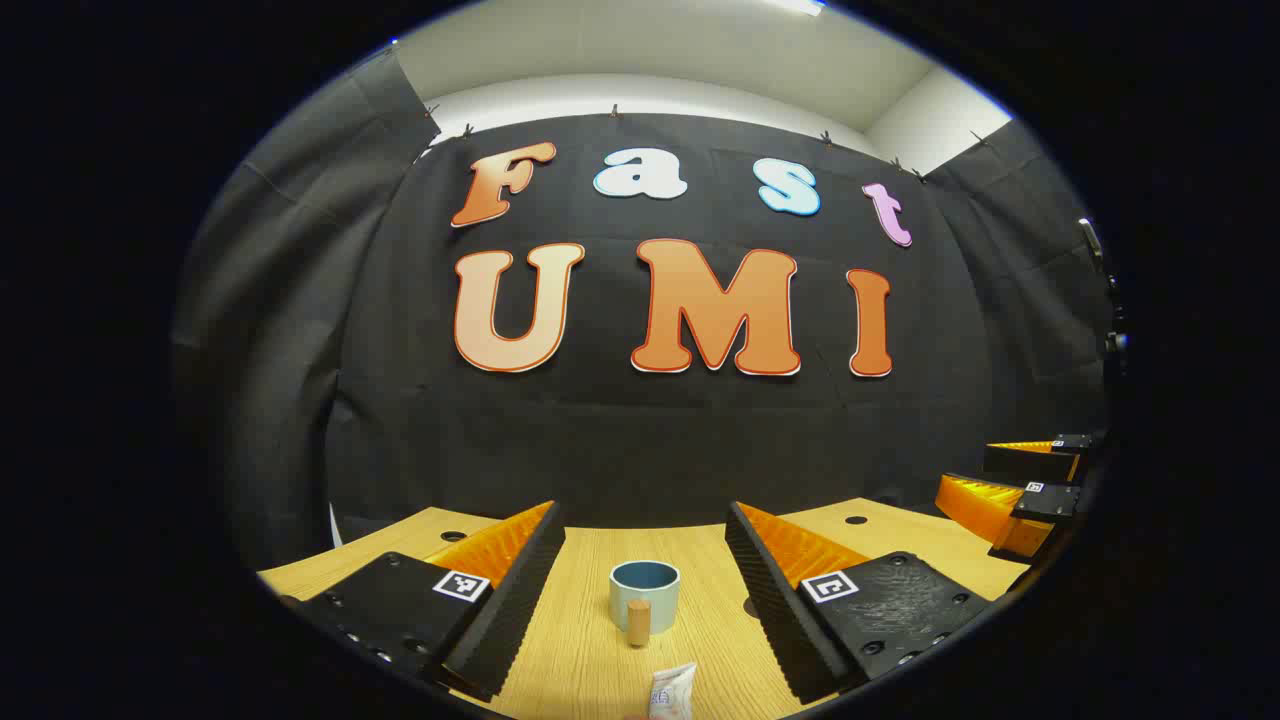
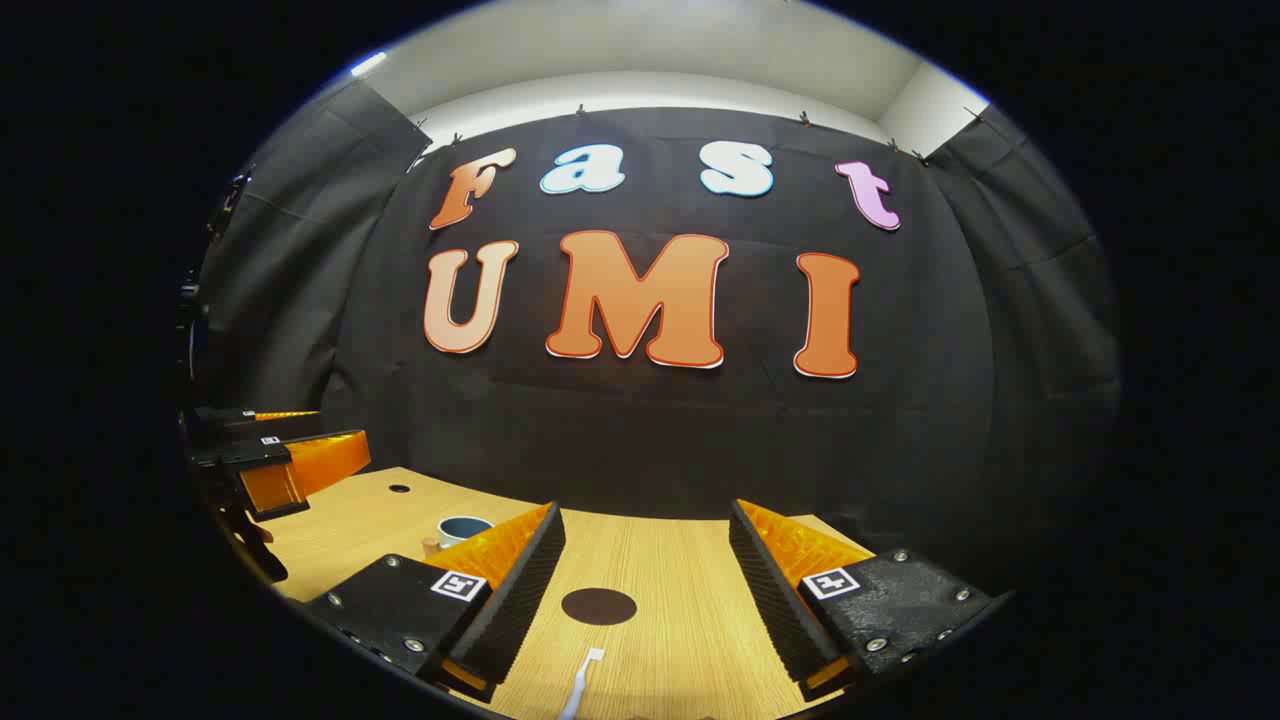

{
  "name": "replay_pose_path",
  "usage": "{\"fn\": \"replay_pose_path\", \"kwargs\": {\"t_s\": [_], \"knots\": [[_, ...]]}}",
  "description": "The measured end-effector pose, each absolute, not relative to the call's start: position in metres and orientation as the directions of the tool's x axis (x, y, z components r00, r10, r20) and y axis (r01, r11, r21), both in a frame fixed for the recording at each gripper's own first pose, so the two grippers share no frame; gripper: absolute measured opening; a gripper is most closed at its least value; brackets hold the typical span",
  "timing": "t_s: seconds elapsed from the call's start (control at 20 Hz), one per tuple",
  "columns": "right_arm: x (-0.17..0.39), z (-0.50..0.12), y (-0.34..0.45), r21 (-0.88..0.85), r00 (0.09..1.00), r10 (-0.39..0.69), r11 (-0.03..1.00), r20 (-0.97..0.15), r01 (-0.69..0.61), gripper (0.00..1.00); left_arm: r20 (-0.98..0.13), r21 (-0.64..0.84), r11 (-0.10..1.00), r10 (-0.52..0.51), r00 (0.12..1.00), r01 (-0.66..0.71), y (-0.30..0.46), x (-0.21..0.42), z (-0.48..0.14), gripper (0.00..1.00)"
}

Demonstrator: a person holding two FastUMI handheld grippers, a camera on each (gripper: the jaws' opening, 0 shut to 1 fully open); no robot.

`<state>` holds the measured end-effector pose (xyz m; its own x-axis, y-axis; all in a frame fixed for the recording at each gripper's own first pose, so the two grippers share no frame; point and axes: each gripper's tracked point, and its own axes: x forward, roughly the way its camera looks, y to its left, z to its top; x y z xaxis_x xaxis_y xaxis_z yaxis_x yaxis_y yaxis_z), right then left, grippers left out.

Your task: Put the toothbrush and toothpaste on the desktop into the cup, then pick up the cup and place it on the coaster on the desktop.

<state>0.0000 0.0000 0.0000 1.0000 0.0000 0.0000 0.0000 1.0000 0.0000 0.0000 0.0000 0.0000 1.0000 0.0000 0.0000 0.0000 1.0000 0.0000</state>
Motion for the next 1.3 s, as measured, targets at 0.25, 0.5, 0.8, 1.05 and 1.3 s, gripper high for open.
{"fn": "replay_pose_path", "kwargs": {"t_s": [0.25, 0.5, 0.8, 1.05, 1.3], "knots": [[0.000, 0.000, 0.000, 0.006, 1.000, 0.000, 1.000, -0.004, 0.000, 0.99, -0.004, 0.005, 1.000, -0.001, 1.000, 0.001, -0.004, 0.001, 0.000, 0.97], [0.000, 0.000, -0.004, -0.010, 1.000, -0.021, 1.000, 0.001, 0.021, 0.99, -0.017, 0.011, 1.000, 0.001, 1.000, -0.001, -0.004, 0.001, -0.003, 0.97], [0.002, -0.013, 0.001, -0.005, 0.999, -0.012, 1.000, -0.039, 0.012, 0.99, -0.037, 0.008, 1.000, -0.012, 0.999, 0.013, -0.008, 0.002, -0.012, 0.97], [0.002, -0.036, 0.008, 0.003, 0.995, 0.006, 1.000, -0.104, -0.005, 0.99, -0.102, 0.026, 0.999, -0.041, 0.994, 0.044, -0.019, 0.003, -0.037, 0.97], [0.001, -0.060, 0.014, 0.007, 0.984, 0.024, 1.000, -0.174, -0.023, 1.00, -0.181, 0.017, 0.997, -0.070, 0.981, 0.074, -0.030, 0.000, -0.067, 0.97]]}}
